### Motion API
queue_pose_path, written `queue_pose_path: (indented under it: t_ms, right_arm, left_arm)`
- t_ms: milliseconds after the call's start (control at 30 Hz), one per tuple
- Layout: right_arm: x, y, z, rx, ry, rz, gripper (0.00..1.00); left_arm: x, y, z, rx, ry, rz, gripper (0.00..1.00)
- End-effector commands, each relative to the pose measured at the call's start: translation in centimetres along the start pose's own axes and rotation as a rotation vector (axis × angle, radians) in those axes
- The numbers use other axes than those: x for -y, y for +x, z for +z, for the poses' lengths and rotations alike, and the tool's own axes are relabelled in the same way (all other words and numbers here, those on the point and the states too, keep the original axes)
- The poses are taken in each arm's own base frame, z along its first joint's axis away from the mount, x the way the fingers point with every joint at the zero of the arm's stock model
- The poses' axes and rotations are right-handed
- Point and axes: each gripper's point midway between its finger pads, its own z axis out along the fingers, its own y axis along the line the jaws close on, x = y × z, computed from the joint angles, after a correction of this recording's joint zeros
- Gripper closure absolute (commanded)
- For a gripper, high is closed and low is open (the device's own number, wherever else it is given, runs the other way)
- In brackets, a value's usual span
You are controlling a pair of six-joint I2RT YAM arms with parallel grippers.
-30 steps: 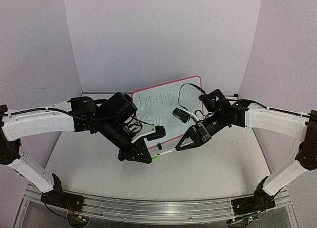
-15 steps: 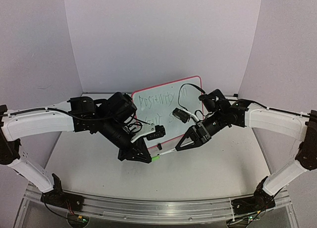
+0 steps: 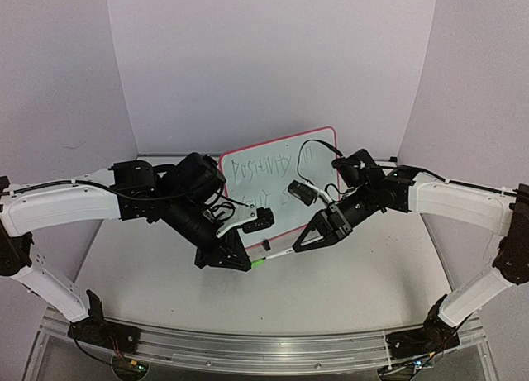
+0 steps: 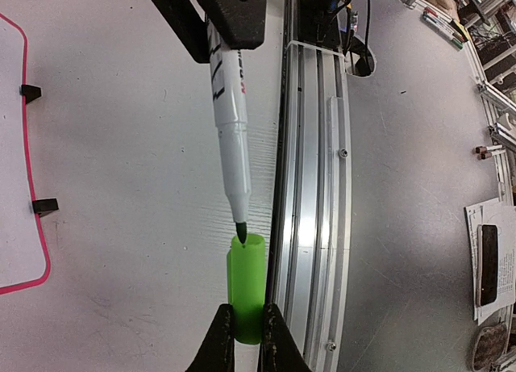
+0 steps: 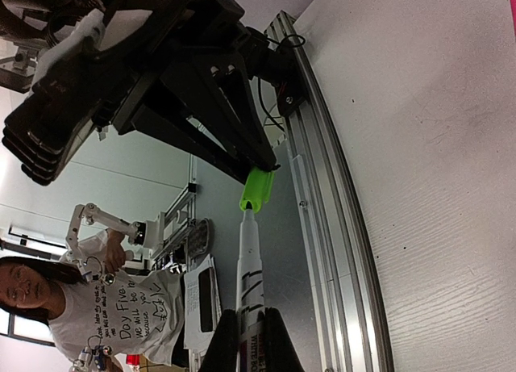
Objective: Write a sentence on the whiteboard
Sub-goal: Insert the whiteboard marker without the cap into the pen cap.
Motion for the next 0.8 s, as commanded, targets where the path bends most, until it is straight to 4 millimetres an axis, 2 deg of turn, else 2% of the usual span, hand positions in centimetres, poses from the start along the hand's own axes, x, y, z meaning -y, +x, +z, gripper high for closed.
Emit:
queue_pose_path:
  t_ms: [0, 767]
  right_arm:
    - [-1.14, -0.4, -0.24, 0.006, -0.011, -0.042, 1.0]
    - [-1.12, -0.55, 0.48, -0.017, -0.027, -0.042, 1.0]
  left_arm:
    - [0.42, -1.2, -1.2, 0.041, -0.007, 0.027, 1.0]
    - [0.78, -2.18, -1.16, 0.047, 0.023, 0.038, 1.0]
